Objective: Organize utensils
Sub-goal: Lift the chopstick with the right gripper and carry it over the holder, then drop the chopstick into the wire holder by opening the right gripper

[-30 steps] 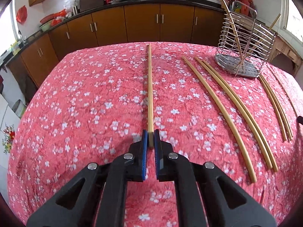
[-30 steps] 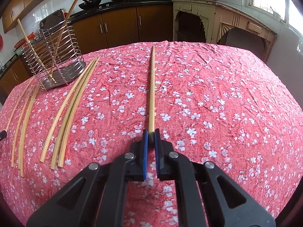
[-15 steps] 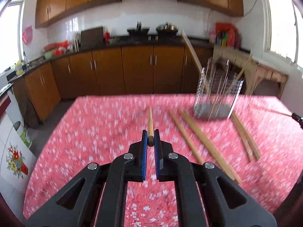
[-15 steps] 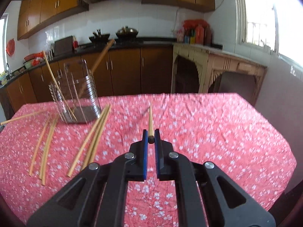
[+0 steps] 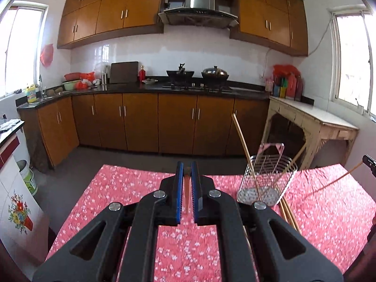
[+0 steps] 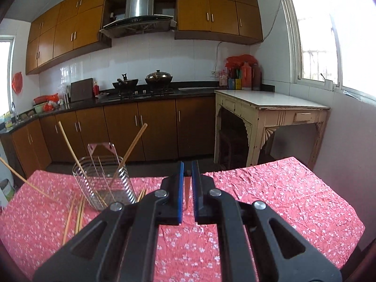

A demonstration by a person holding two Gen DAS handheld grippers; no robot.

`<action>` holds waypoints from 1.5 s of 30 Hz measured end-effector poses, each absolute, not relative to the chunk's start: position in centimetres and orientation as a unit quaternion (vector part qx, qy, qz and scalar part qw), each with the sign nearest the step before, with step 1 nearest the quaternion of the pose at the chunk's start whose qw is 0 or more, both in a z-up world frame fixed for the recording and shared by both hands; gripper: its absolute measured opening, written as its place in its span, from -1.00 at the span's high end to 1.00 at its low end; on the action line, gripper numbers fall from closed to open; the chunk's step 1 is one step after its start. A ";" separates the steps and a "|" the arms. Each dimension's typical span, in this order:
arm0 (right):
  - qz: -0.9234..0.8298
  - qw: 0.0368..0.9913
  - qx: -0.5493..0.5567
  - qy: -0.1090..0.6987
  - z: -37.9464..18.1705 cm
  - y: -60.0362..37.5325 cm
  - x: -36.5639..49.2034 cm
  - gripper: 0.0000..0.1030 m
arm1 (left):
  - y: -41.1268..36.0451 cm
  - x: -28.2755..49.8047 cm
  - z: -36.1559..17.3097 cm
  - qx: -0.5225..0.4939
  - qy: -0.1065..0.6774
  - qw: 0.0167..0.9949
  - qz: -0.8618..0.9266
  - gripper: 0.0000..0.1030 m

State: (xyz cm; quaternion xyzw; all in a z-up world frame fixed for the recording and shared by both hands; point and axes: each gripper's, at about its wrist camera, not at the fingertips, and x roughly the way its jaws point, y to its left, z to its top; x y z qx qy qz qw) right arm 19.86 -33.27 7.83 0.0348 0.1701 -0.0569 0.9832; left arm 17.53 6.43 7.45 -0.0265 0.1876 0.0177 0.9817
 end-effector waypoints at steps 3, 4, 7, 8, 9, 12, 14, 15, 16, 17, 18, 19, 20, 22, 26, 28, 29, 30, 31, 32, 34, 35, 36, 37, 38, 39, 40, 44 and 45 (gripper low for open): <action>-0.054 0.985 0.041 0.160 9.1 -33.3 20.1 0.86 | 6.4 17.6 7.9 -0.027 0.182 0.983 0.020 0.87; -0.052 0.985 0.043 0.157 9.6 -33.3 20.1 0.85 | 6.5 17.7 8.1 -0.026 0.180 0.983 0.020 0.87; -0.046 0.987 0.044 0.149 10.6 -33.3 20.1 0.86 | 6.2 17.5 8.3 -0.023 0.175 0.984 0.019 0.87; -0.044 0.987 0.043 0.147 11.1 -33.2 20.1 0.86 | 6.2 17.5 8.5 -0.023 0.175 0.984 0.018 0.87; -0.043 0.988 0.041 0.145 11.3 -33.0 19.9 0.86 | 6.1 17.4 8.5 -0.022 0.173 0.984 0.016 0.87; -0.035 0.988 0.040 0.142 12.1 -32.6 19.6 0.86 | 5.7 17.3 8.9 -0.017 0.170 0.985 0.013 0.87; -0.029 0.989 0.040 0.141 12.4 -32.5 19.4 0.86 | 5.6 17.2 9.0 -0.017 0.167 0.986 0.011 0.87; -0.027 0.989 0.040 0.140 12.7 -32.3 19.4 0.86 | 5.5 17.1 9.1 -0.017 0.166 0.986 0.009 0.87; -0.025 0.989 0.041 0.140 12.9 -32.2 19.4 0.86 | 5.4 17.1 9.3 -0.018 0.165 0.986 0.007 0.87; -0.021 0.989 0.042 0.140 13.1 -32.0 19.3 0.86 | 5.3 17.2 9.4 -0.018 0.164 0.986 0.005 0.87; -0.016 0.989 0.045 0.140 13.3 -32.0 19.3 0.86 | 5.1 17.1 9.6 -0.018 0.162 0.987 0.002 0.87; -0.011 0.989 0.048 0.139 13.6 -31.9 19.3 0.86 | 5.1 17.1 9.7 -0.018 0.162 0.987 0.001 0.87; -0.004 0.989 0.052 0.139 13.9 -31.8 19.2 0.86 | 4.9 17.1 10.0 -0.020 0.160 0.987 -0.002 0.87; 0.006 0.989 0.058 0.138 14.6 -31.5 19.1 0.86 | 4.7 17.0 10.5 -0.022 0.158 0.987 -0.010 0.87; 0.025 0.990 0.062 0.127 16.8 -30.9 18.9 0.86 | 3.9 17.1 12.4 -0.027 0.146 0.989 -0.025 0.87; 0.032 0.991 0.060 0.116 18.4 -30.5 19.0 0.86 | 3.3 17.4 13.7 -0.031 0.137 0.990 -0.035 0.87; 0.037 0.992 0.058 0.108 19.4 -30.2 19.0 0.86 | 3.0 17.6 14.7 -0.036 0.130 0.990 -0.041 0.87; 0.040 0.992 0.057 0.104 20.1 -29.9 19.1 0.86 | 2.6 17.8 15.2 -0.039 0.126 0.990 -0.046 0.87; 0.044 0.992 0.057 0.100 20.6 -29.6 19.3 0.86 | 2.2 18.0 16.0 -0.042 0.121 0.991 -0.050 0.87; 0.048 0.992 0.058 0.097 21.3 -29.3 19.5 0.86 | 1.8 18.2 16.8 -0.046 0.114 0.991 -0.055 0.87; 0.055 0.993 0.057 0.091 22.6 -28.5 20.3 0.86 | 1.1 18.6 18.1 -0.051 0.104 0.991 -0.063 0.87; 0.058 0.993 0.053 0.087 23.1 -28.1 20.8 0.86 | 0.5 18.9 18.8 -0.052 0.097 0.992 -0.066 0.87; 0.059 0.993 0.052 0.086 23.5 -27.6 21.2 0.86 | 0.2 19.0 19.3 -0.053 0.092 0.992 -0.067 0.87; 0.062 0.993 0.050 0.086 23.8 -27.2 21.8 0.86 | -0.3 19.4 19.8 -0.054 0.087 0.992 -0.070 0.87; 0.065 0.993 0.049 0.085 24.0 -26.8 22.4 0.86 | -0.8 19.8 20.2 -0.055 0.083 0.992 -0.074 0.87; 0.067 0.993 0.048 0.085 24.0 -26.4 22.9 0.86 | -1.2 20.1 20.4 -0.055 0.080 0.993 -0.074 0.87; 0.068 0.993 0.049 0.086 24.0 -26.1 23.5 0.86 | -1.6 20.5 20.6 -0.055 0.077 0.993 -0.073 0.87; 0.077 0.991 0.052 0.097 23.2 -25.1 26.2 0.86 | -3.2 23.0 20.3 -0.057 0.077 0.993 -0.068 0.87; 0.080 0.990 0.053 0.102 22.9 -25.1 26.8 0.86 | -3.4 23.5 20.1 -0.055 0.079 0.993 -0.066 0.87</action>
